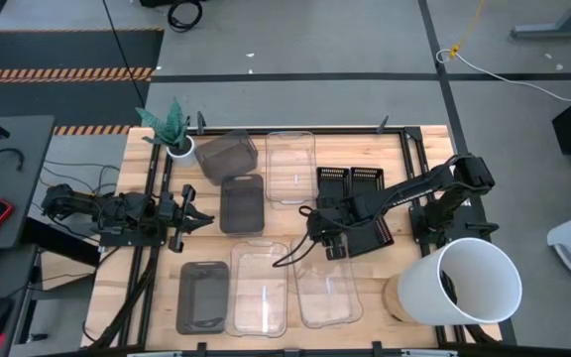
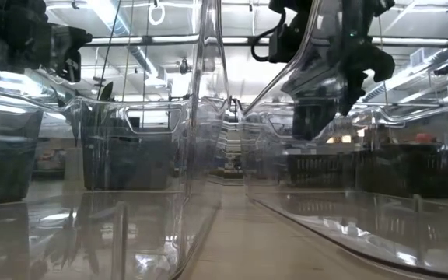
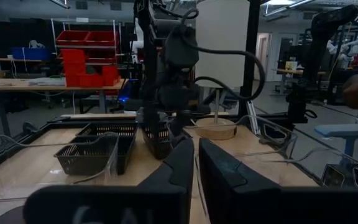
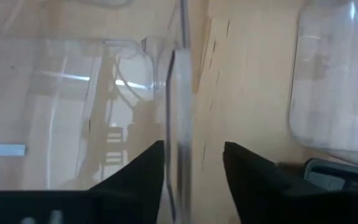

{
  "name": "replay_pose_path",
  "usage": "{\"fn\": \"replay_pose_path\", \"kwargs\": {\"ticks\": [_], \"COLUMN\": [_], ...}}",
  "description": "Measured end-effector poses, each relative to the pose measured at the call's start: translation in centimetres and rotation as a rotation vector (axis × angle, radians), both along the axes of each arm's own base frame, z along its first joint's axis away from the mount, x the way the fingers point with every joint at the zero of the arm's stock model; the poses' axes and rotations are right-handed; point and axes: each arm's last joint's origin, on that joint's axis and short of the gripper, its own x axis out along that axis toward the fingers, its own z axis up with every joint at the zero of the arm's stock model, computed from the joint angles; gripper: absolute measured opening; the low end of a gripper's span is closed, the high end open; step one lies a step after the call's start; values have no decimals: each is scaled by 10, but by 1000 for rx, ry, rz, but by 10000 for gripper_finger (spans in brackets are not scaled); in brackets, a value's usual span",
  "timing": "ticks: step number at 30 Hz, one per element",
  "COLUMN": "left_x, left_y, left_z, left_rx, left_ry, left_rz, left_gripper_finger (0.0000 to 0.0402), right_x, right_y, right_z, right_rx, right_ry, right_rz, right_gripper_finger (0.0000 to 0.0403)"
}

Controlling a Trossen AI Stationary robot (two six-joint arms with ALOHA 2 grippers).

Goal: Stack baskets by color
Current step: Stack the bottom right transparent bin on the transparent bin

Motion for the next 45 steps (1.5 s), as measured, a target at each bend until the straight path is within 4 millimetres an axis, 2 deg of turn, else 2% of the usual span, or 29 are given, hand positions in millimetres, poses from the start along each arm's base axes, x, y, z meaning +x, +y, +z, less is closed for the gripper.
{"fn": "replay_pose_path", "kwargs": {"ticks": [14,22,33,40,45], "left_x": [0,0,0,0,0], "left_y": [0,0,0,0,0], "left_z": [0,0,0,0,0], "left_rx": [0,0,0,0,0], "left_ry": [0,0,0,0,0], "left_rz": [0,0,0,0,0], "left_gripper_finger": [35,31,36,29,31], "right_x": [-1,5,9,12,14], "right_y": [0,1,1,-1,-12], "right_z": [3,31,91,145,181], "right_rx": [12,-4,-34,-37,-114], "right_ry": [23,30,31,-75,-199], "right_rz": [-18,-14,29,74,100], "right_gripper_finger": [13,7,2,1,0]}}
